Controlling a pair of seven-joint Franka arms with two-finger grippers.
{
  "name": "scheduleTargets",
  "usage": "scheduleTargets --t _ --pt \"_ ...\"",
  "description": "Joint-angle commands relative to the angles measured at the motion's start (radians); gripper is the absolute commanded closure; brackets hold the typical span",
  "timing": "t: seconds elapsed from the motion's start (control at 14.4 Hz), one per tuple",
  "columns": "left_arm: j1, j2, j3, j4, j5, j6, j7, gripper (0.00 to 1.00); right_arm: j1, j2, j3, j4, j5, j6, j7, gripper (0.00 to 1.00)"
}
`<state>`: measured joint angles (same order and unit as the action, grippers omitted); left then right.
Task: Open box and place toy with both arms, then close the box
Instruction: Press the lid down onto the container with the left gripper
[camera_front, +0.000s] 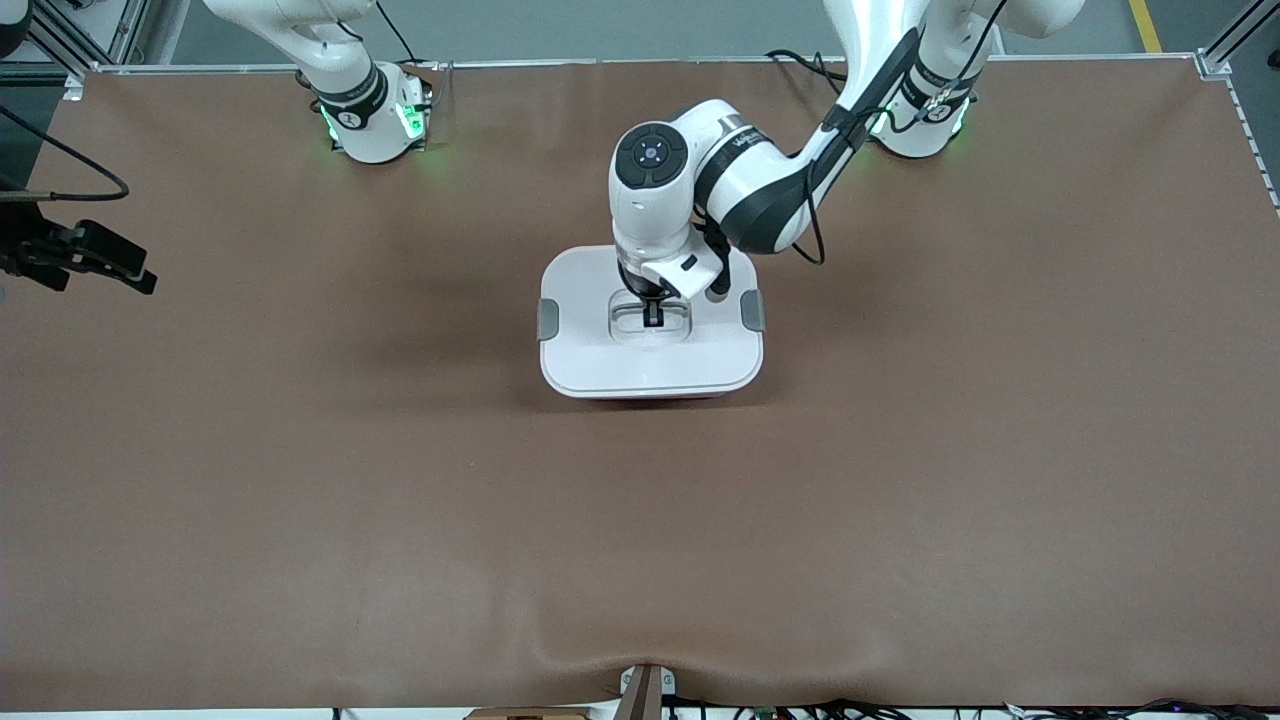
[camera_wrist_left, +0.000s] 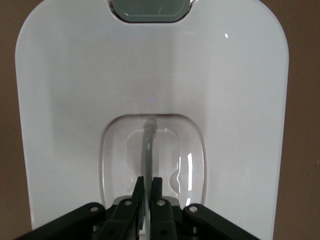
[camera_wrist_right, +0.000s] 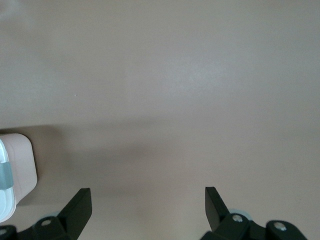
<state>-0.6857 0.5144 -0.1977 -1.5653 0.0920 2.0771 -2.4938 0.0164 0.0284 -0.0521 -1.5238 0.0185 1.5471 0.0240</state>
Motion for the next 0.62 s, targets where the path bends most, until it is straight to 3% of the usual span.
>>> scheduleTargets --t 0.0,0.55 --pt "-0.018 0.009 0.003 0.005 0.017 0.006 -0.020 1.00 -0.015 0.002 0.005 0.034 0.017 -0.022 0.007 0.00" --pt "-0.034 -0.008 0.004 -0.004 0.038 -0.005 -0.068 1.00 -0.019 0.004 0.006 0.039 0.017 -0.021 0.007 0.00"
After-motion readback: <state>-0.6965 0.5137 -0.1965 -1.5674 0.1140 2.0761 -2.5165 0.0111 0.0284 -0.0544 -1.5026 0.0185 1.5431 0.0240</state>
